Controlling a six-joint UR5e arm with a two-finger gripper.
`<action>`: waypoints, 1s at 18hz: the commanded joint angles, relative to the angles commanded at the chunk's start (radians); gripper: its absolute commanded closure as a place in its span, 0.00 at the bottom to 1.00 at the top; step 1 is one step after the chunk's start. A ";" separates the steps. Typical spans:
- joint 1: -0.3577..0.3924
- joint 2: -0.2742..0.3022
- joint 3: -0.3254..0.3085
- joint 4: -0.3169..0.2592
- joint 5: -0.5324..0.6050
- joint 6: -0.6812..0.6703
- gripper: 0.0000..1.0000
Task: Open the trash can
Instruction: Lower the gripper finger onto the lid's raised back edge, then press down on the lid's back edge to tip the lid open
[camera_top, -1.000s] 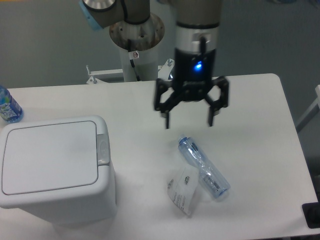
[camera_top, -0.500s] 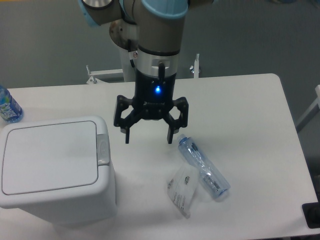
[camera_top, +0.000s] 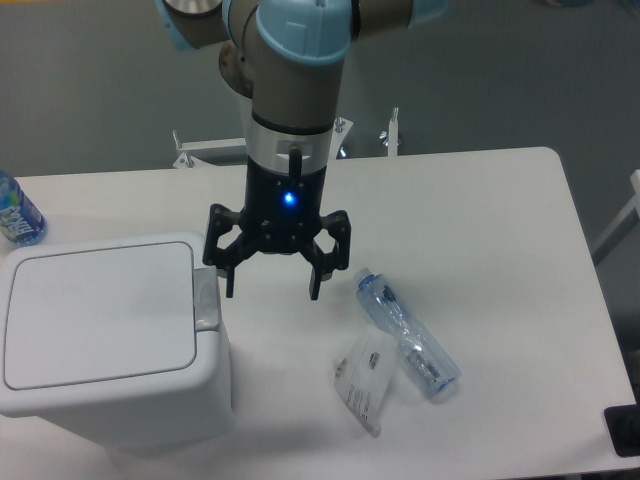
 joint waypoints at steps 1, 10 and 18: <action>-0.003 -0.002 0.000 0.000 0.000 -0.002 0.00; -0.015 -0.006 -0.003 0.002 0.000 0.000 0.00; -0.022 -0.011 -0.003 0.002 0.002 0.000 0.00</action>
